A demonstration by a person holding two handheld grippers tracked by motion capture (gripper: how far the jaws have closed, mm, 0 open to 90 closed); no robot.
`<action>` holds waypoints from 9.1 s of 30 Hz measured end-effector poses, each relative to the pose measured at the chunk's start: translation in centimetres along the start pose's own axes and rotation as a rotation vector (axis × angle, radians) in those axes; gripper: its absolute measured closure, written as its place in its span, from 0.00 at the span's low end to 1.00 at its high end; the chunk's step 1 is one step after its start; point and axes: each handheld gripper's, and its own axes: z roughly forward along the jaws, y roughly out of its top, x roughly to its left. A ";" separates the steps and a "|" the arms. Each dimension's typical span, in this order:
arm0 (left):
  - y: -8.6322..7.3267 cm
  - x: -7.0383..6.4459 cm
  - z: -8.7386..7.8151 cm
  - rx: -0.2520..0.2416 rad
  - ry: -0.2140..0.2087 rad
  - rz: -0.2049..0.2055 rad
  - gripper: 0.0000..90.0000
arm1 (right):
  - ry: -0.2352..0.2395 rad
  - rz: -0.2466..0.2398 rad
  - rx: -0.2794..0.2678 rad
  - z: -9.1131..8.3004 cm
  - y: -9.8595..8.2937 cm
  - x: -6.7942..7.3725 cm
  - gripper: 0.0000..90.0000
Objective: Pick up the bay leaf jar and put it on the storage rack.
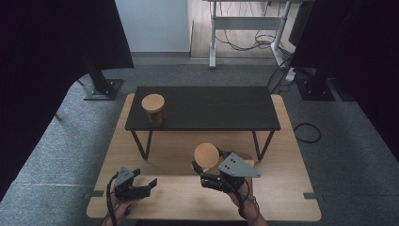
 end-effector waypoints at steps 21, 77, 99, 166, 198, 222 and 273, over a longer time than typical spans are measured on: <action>0.0 0.0 0.0 0.001 0.001 -0.001 0.11 | -0.008 0.004 0.002 0.4 0.6 -1.1 0.28; 0.0 0.0 0.0 0.002 0.003 -0.001 0.11 | -0.026 -0.026 -0.034 1.6 4.7 -2.6 0.28; 0.0 0.0 0.0 0.006 -0.001 -0.002 0.11 | -0.045 -0.031 -0.038 2.5 6.0 -3.5 0.28; 0.0 0.0 0.1 0.011 -0.010 0.003 0.11 | -0.158 -0.015 0.038 8.6 6.1 -7.9 0.28; 0.0 0.0 0.1 0.013 -0.006 0.008 0.11 | -0.245 -0.022 0.074 10.0 6.3 -8.2 0.25; 0.1 -0.1 0.2 0.020 -0.002 0.014 0.11 | -0.193 -0.019 0.033 8.5 5.9 -7.9 0.10; 0.0 -0.4 0.2 0.026 0.017 0.026 0.11 | -0.083 0.068 -0.089 -0.8 0.4 -4.4 0.11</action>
